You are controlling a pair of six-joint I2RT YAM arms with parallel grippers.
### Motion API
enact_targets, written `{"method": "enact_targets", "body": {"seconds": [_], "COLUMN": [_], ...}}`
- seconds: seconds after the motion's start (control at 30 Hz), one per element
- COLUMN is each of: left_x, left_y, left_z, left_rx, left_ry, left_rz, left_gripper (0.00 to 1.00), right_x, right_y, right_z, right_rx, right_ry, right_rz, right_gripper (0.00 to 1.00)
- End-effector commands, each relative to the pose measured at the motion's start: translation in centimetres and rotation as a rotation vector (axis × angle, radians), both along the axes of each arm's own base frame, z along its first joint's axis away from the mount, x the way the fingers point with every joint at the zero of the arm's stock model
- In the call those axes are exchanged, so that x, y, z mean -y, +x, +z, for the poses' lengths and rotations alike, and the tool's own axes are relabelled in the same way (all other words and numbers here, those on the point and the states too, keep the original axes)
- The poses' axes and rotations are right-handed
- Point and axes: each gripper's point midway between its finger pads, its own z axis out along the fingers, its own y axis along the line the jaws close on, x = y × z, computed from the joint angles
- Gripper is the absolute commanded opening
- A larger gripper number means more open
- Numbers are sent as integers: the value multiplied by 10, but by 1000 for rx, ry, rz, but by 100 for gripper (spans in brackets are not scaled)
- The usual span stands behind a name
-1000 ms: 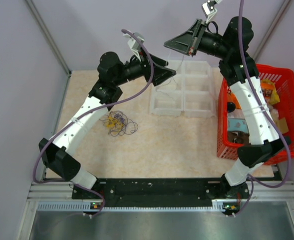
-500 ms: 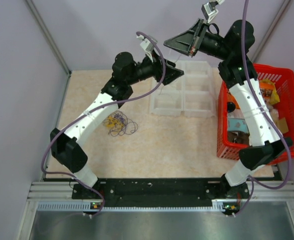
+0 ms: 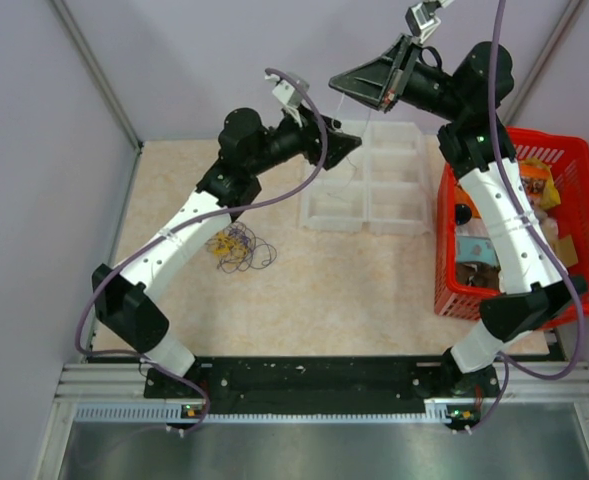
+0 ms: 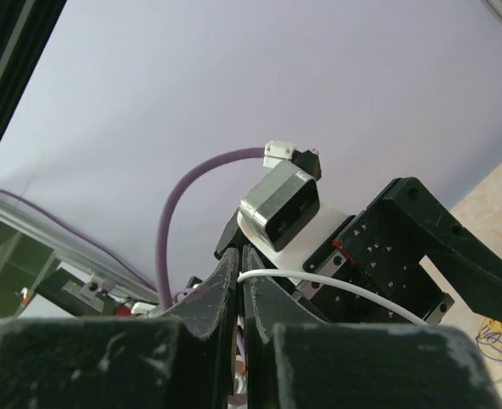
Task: Untangle the cables
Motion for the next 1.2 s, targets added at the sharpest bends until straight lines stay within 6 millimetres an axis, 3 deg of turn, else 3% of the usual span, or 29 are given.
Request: {"method": "enact_targets", "body": {"seconds": [0.0,0.13,0.23,0.3,0.33,0.37,0.4,0.5,0.53,0.57,0.73,0.87,1.0,1.03,1.17], "left_x": [19,19,24,25,23,20,17,2,-4,-10,-35,-36,-34,-35,-41], "left_y": [-18,-7,-1,3,8,11,18,53,66,80,145,186,212,215,235], "left_z": [50,52,51,45,41,39,35,35,35,36,38,29,48,60,53], "left_rx": [91,122,119,111,107,103,94,51,28,0,-166,-279,-232,-196,-159], "left_ry": [-105,-100,-96,-76,-64,-62,-62,-76,-93,-119,-313,-493,-632,-672,-779], "left_rz": [-162,-120,-124,-116,-94,-77,-57,70,104,135,233,240,201,191,210], "left_gripper": [73,60,37,9,0,0,0,0,0,0,0,0,0,0,0], "right_x": [10,10,9,11,12,16,20,45,56,64,108,131,139,140,146], "right_y": [-23,-24,-23,-23,-19,-14,-5,25,30,31,28,17,2,-1,-10], "right_z": [30,31,30,33,33,34,28,-13,-26,-36,-98,-142,-174,-181,-198], "right_rx": [81,77,69,83,87,95,78,-58,-87,-104,-148,-175,-210,-225,-265], "right_ry": [67,67,67,70,63,53,22,-130,-162,-187,-379,-543,-609,-616,-629], "right_rz": [15,22,22,11,-7,-36,-78,-240,-281,-310,-483,-559,-568,-565,-564], "right_gripper": [0,0,0,0,0,0,10,65,89,99,99,99,99,99,99]}}
